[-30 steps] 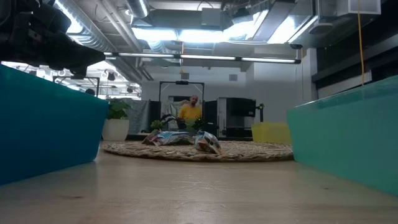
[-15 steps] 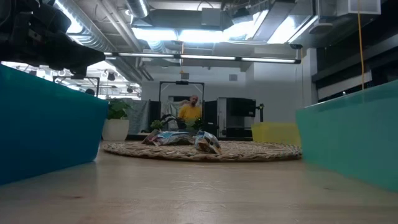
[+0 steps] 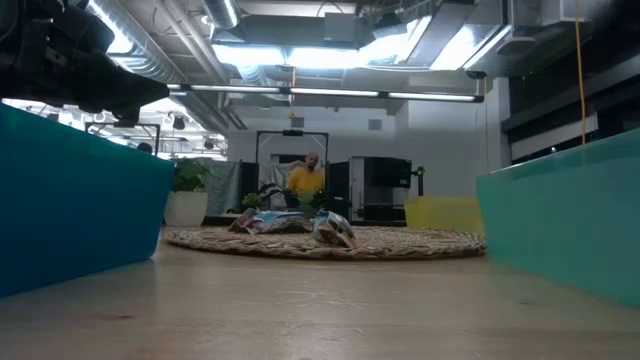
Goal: Pick and place Granola Bars by type
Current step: Put the yellow granola bar into the yellow bin
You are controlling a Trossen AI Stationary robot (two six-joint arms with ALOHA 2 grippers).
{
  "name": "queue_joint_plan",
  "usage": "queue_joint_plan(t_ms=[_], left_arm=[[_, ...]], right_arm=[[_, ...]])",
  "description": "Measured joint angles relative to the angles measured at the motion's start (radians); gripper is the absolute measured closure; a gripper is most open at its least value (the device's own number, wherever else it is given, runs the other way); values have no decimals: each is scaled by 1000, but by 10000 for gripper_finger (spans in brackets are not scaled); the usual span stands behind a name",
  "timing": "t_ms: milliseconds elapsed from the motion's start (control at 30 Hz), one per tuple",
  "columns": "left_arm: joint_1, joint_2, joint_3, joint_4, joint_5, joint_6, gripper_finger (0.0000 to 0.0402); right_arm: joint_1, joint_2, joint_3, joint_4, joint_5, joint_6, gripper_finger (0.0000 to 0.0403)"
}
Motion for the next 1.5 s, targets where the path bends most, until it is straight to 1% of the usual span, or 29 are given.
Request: queue_joint_plan(t_ms=[100, 200, 467, 633, 800, 900, 1033, 1133, 1267, 1367, 1500], left_arm=[[0, 0, 0, 0, 0, 0, 374], [0, 0, 0, 0, 0, 0, 376], [0, 0, 0, 0, 0, 0, 374], [0, 0, 0, 0, 0, 0, 374], [0, 0, 0, 0, 0, 0, 375], [0, 0, 0, 0, 0, 0, 373], [0, 0, 0, 0, 0, 0, 375], [0, 0, 0, 0, 0, 0, 377], [0, 0, 0, 0, 0, 0, 377], [0, 0, 0, 0, 0, 0, 375], [0, 0, 0, 0, 0, 0, 373]], right_arm=[[-39, 0, 81, -87, 71, -101, 191], [-83, 0, 160, -134, 111, -200, 191], [-232, 0, 310, -161, 122, -497, 191], [-339, 0, 359, -161, 122, -710, 191], [-438, 0, 377, -158, 125, -895, 191], [-495, 0, 378, -112, 124, -955, 191], [-567, 0, 379, -9, 112, -991, 191], [-609, 0, 379, 67, 65, -1033, 191], [-638, 0, 379, 152, 3, -1143, 189], [-649, 0, 379, 180, -10, -1259, 171], [-666, 14, 380, 193, -11, -1400, 131]])
